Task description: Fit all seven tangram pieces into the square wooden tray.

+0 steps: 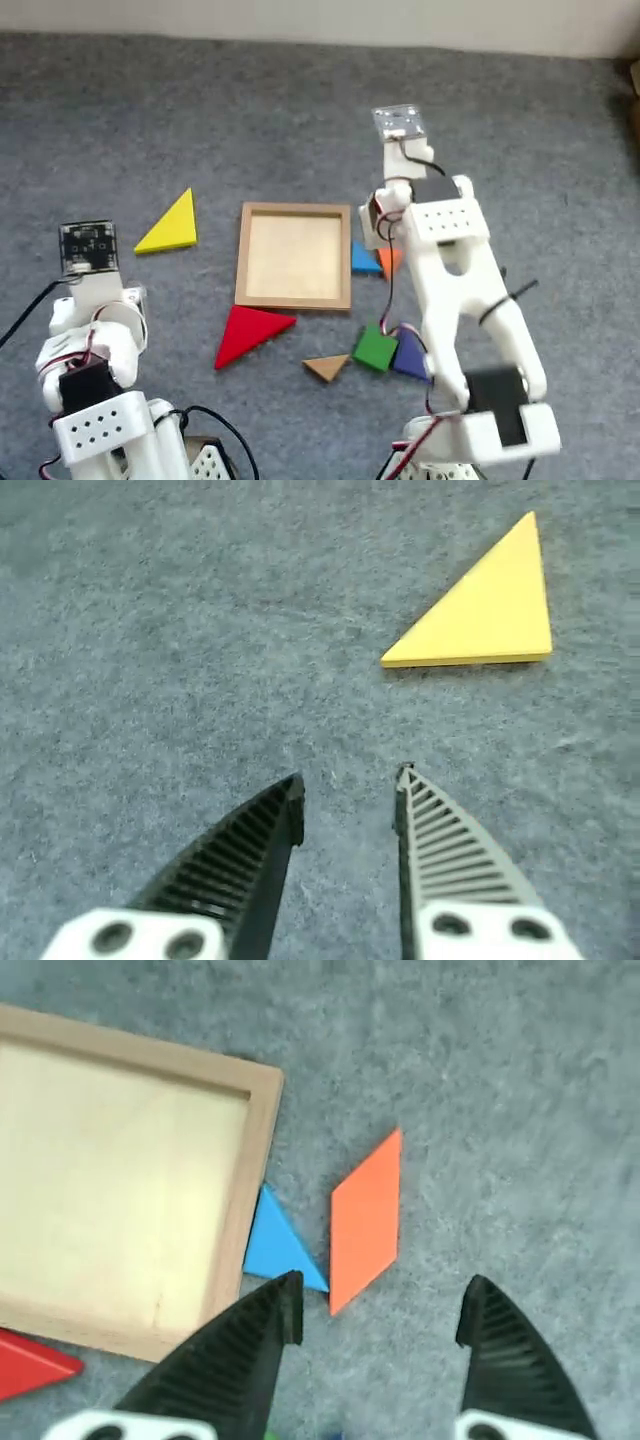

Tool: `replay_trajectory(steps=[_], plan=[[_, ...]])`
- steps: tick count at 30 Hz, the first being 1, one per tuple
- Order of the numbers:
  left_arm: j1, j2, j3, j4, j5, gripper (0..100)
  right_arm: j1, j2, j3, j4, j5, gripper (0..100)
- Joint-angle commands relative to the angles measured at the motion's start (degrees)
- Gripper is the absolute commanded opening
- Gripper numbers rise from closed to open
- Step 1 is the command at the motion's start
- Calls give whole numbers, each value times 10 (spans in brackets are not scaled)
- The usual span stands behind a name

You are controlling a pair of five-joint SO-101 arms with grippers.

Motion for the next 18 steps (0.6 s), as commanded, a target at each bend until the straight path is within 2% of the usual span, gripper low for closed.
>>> replay_trajectory(steps=[1,6,8,13,18], plan=[[-13,-5,-23,3,1,161,7,28,-65,-4,15,250],[-6,-5,-19,12,0,169,8,67,-78,-5,13,250],[1,0,-26,12,-25,213,10,73,-78,-8,13,250],[34,28,-98,74,-55,233,34,74,-78,-10,12,250],[74,120,-196,114,-119,236,48,75,-76,-10,11,250]])
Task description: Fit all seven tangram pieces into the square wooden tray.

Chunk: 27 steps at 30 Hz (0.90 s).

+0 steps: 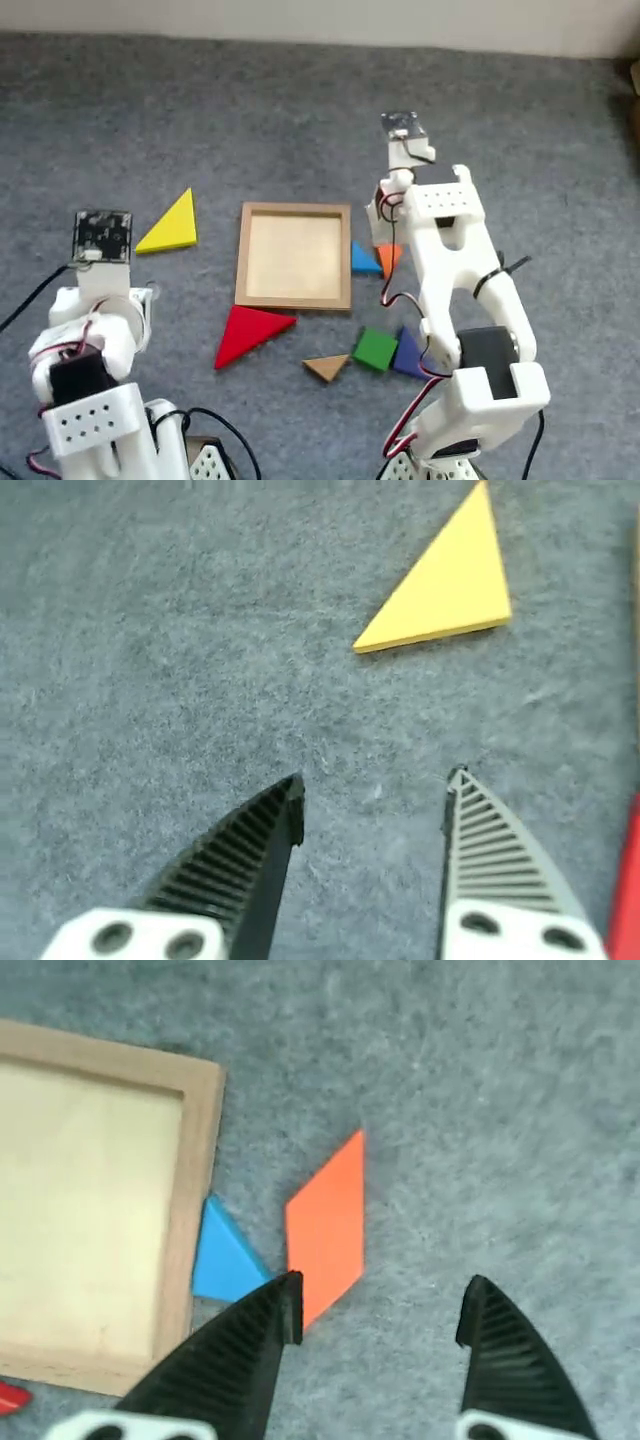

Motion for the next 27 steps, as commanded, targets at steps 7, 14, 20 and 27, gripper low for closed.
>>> replay_trajectory(steps=[7,14,20,27], plan=[[44,259,-205,25,-76,325,15,-11,-7,-26,4,250],[44,516,-379,25,-164,340,18,-12,22,-58,4,250],[60,715,-524,25,-205,340,21,-12,22,-59,4,250],[91,882,-676,40,-204,340,21,-12,22,-59,4,250]])
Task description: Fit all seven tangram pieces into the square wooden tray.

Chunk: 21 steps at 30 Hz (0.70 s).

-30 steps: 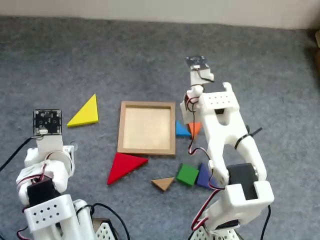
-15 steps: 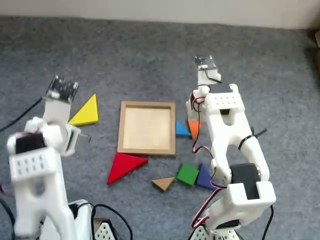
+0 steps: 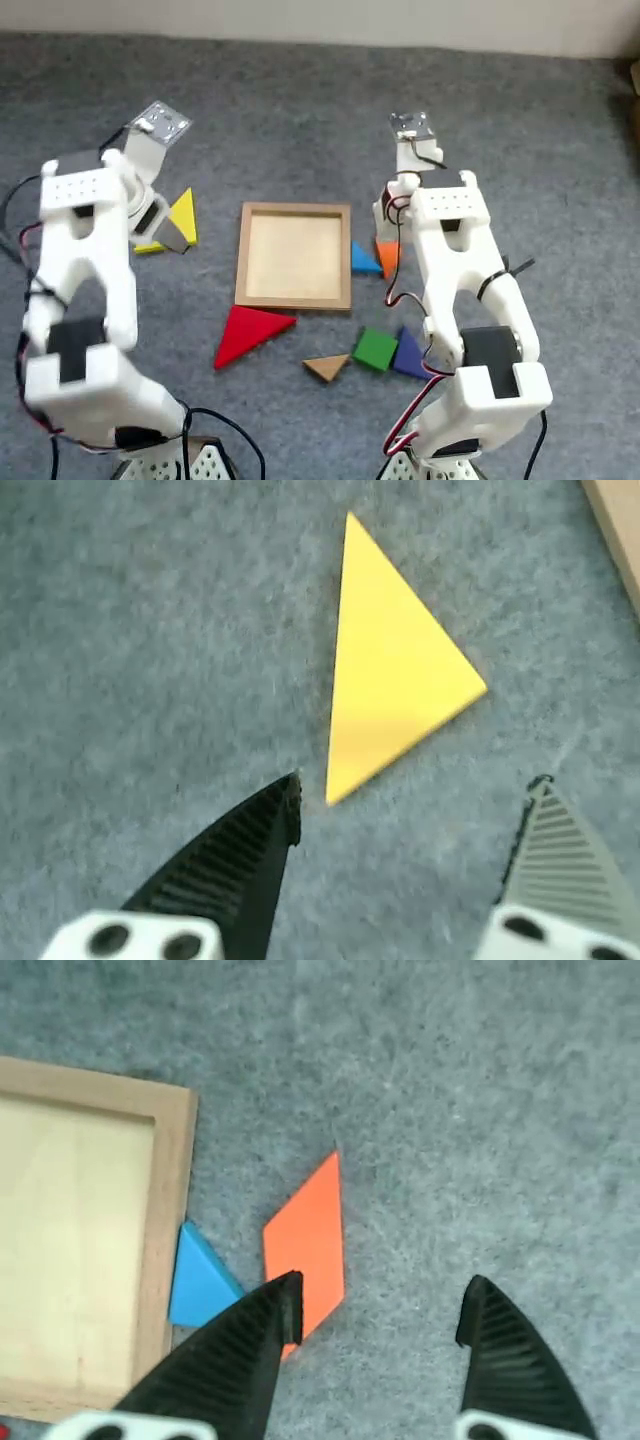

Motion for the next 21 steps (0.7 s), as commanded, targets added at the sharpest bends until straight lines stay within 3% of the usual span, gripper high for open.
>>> replay_trajectory(steps=[1,13,21], plan=[[25,56,-95,29,-4,340,9,-12,-3,-8,4,250],[27,269,-307,81,-2,340,9,-12,-2,-8,4,250],[25,340,-395,161,-4,324,10,-12,-2,-8,4,250]])
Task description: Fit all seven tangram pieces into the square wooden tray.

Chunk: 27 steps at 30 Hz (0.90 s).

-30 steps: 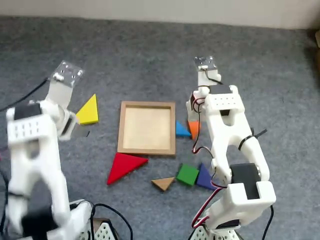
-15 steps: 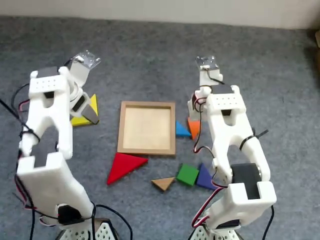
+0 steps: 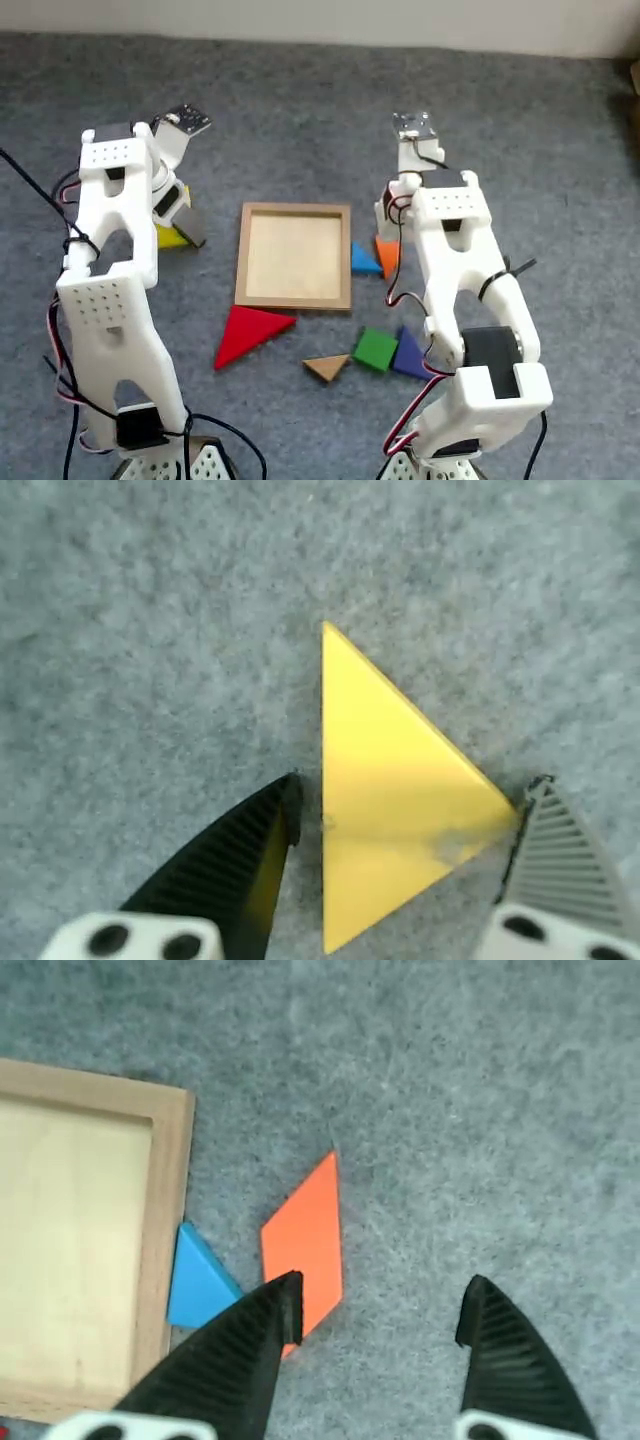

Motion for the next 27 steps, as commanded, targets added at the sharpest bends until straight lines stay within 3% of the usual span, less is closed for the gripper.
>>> replay_trajectory(steps=[1,7,14,18,21,27], plan=[[3,10,-41,25,-3,312,10,-12,-2,-7,4,250],[3,27,-43,31,-4,257,21,-12,-2,-7,4,250],[30,25,-92,127,-1,165,22,-12,-3,-7,4,250],[45,25,-149,182,8,155,22,-12,-3,-7,4,250],[47,25,-176,187,43,155,22,-12,-3,-7,4,250],[48,25,-184,190,48,154,22,-12,-3,-7,4,250]])
